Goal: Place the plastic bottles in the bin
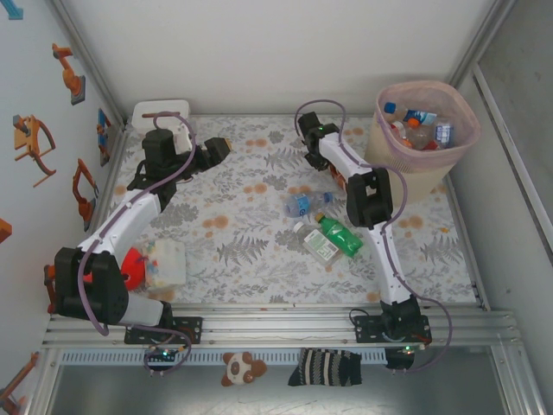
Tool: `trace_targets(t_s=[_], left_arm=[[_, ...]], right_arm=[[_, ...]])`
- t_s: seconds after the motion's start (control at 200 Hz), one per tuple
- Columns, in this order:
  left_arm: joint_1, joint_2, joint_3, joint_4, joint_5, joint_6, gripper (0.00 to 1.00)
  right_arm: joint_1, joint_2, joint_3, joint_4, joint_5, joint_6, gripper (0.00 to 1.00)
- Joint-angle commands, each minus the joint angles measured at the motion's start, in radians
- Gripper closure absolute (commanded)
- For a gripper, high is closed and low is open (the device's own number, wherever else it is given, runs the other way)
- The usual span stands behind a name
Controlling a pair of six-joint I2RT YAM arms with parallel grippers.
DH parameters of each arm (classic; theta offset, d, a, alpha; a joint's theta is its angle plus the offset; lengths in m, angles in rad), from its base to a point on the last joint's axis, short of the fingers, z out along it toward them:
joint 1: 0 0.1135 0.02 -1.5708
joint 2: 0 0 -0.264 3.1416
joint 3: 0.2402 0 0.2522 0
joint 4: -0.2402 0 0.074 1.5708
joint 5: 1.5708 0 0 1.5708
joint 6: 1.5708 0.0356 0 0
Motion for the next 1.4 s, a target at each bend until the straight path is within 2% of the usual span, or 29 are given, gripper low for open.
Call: trace_targets(t_s=[0.0, 0.315, 0.636, 1.046, 1.222, 1.392], left_arm=[[0.004, -0.022, -0.006, 0.010, -0.002, -0.008, 0.25], [0.004, -0.021, -0.011, 0.018, -0.002, -0.012, 0.25], [0.004, -0.011, -0.008, 0.034, 0.000, -0.015, 0.25], [0.005, -0.011, -0.021, 0.041, 0.004, -0.013, 0.25], [0.009, -0.012, -0.029, 0.047, 0.004, -0.011, 0.25], [0.013, -0.012, -0.036, 0.056, 0.008, -0.013, 0.25]], right_arm=[[-0.013, -0.021, -0.007, -0.100, -0.017, -0.011, 0.66], [-0.012, -0.156, -0.014, -0.076, -0.035, 0.012, 0.73], [-0.012, -0.342, -0.014, -0.060, -0.138, 0.068, 0.74], [-0.016, -0.551, 0.066, -0.038, -0.341, 0.143, 0.73], [-0.044, -0.629, 0.114, -0.014, -0.386, 0.171, 0.73], [-0.116, -0.719, 0.113, 0.041, -0.440, 0.234, 0.73]])
